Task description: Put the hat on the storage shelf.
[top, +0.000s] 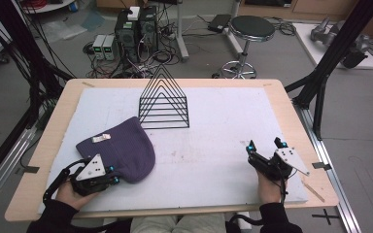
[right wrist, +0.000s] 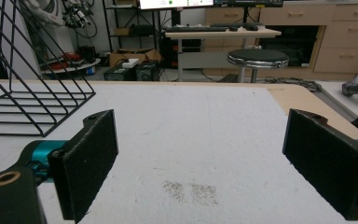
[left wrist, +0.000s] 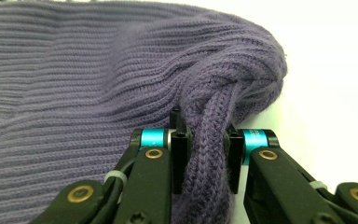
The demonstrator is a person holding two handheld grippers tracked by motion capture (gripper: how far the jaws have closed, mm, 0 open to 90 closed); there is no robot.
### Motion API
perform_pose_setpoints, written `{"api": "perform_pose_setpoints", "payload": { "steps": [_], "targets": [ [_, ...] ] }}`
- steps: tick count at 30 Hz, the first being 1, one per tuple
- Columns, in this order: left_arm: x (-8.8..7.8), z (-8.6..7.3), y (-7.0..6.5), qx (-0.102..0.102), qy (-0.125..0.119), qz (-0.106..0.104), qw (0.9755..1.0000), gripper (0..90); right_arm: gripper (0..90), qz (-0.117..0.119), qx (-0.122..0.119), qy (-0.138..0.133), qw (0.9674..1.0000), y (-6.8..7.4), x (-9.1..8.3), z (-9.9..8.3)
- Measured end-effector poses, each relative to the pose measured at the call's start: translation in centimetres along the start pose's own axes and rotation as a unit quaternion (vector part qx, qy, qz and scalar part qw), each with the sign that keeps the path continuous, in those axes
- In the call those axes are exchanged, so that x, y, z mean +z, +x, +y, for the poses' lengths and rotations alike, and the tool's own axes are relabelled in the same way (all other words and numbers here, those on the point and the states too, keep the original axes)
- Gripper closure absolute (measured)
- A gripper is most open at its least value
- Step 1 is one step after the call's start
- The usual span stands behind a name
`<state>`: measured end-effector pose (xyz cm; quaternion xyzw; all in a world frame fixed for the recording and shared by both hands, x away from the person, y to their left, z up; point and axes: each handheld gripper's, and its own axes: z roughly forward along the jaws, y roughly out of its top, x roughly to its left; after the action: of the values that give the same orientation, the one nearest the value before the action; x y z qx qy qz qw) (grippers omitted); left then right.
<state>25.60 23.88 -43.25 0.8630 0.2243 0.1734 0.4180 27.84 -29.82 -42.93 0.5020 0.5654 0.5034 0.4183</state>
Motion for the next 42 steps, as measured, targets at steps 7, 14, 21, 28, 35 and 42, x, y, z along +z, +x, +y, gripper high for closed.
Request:
{"api": "perform_pose_setpoints", "payload": {
  "steps": [7,14,21,28,35,42],
  "targets": [
    [-1.4,1.1,0.5,-0.021,-0.056,-0.011,0.9981,78.7,9.4,0.001,0.003,0.001,1.0,0.0,0.0,0.0],
    [-1.9,2.3,0.5,-0.024,-0.08,-0.013,0.9965,78.1,9.4,0.001,0.0,0.001,1.0,0.1,0.0,0.0],
    [-2.1,4.1,0.6,-0.025,-0.105,-0.018,0.994,77.8,9.4,0.005,-0.003,-0.006,1.0,0.2,-0.1,0.2],
    [-2.4,6.1,0.7,-0.029,-0.145,-0.024,0.9887,77.7,9.4,0.008,-0.004,-0.006,0.9999,0.2,0.0,0.2],
    [-2.7,8.4,0.5,-0.022,-0.153,-0.027,0.9876,77.7,9.4,0.01,0.002,-0.014,0.9999,0.1,-0.2,0.4],
    [-2.9,10.3,0.4,-0.029,-0.184,-0.04,0.9816,77.7,9.4,0.014,0.01,-0.02,0.9997,-0.2,-0.3,0.7]
  ]
}}
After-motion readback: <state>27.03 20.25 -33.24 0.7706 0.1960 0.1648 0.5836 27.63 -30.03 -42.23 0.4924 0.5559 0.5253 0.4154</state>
